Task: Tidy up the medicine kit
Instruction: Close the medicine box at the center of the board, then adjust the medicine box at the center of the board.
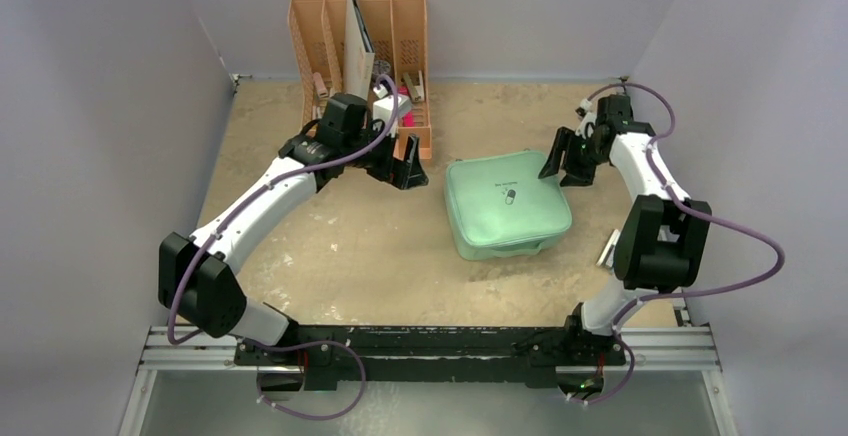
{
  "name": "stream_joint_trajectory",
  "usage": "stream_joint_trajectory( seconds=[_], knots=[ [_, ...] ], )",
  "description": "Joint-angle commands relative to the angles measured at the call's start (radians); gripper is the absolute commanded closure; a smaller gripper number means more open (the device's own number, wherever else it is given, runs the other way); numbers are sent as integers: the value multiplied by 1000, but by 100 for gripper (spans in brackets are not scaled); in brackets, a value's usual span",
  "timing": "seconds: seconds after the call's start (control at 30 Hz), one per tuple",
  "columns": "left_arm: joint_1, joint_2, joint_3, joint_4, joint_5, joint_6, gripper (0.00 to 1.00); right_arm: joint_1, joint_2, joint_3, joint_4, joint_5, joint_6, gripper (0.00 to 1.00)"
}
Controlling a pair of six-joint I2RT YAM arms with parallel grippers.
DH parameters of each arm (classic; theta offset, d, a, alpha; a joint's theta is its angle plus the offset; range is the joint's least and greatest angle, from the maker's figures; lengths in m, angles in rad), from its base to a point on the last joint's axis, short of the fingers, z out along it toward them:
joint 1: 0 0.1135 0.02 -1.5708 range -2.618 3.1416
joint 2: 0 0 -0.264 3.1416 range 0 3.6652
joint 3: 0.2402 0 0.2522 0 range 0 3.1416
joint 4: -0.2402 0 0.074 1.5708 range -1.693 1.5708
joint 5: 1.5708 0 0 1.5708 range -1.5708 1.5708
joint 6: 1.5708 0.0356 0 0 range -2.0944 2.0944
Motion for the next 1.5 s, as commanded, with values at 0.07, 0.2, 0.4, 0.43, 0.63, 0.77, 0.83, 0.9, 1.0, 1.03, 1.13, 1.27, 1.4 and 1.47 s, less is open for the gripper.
stream_joint_trajectory(
  seconds=[0.07,0.2,0.4,0.43,0.63,0.77,0.83,0.9,1.0,1.03,1.13,1.27,1.4,1.47],
  knots=[
    [1,1,-20,52,-31,-54,8,1,56,86,18,-148,-120,43],
    [1,18,-69,145,-24,-92,11,9,59,74,51,-197,-173,45],
    [0,114,-54,263,36,-161,19,47,37,57,95,-206,-277,49],
    [1,130,-34,267,32,-163,20,61,29,52,108,-216,-302,49],
    [1,198,42,281,20,-145,22,118,7,13,123,-222,-409,47],
    [0,246,46,322,39,-119,22,118,6,8,103,-212,-434,47],
    [1,271,57,312,37,-102,22,118,-4,6,103,-204,-428,47],
    [0,293,62,305,40,-93,22,118,-9,14,105,-175,-388,44],
    [0,313,46,333,80,-99,22,118,17,89,26,-94,-253,41],
    [0,313,29,368,107,-109,22,118,30,114,-12,-106,-226,40],
    [-2,323,-6,427,150,-126,23,118,-3,83,-2,-106,-98,34],
    [-4,337,-9,405,164,-110,24,118,-113,-17,69,-78,38,30],
    [-5,333,-37,407,180,-97,24,118,-191,-45,35,-80,154,22],
    [-6,332,-51,416,197,-103,26,118,-249,-70,25,-48,219,21]
  ],
)
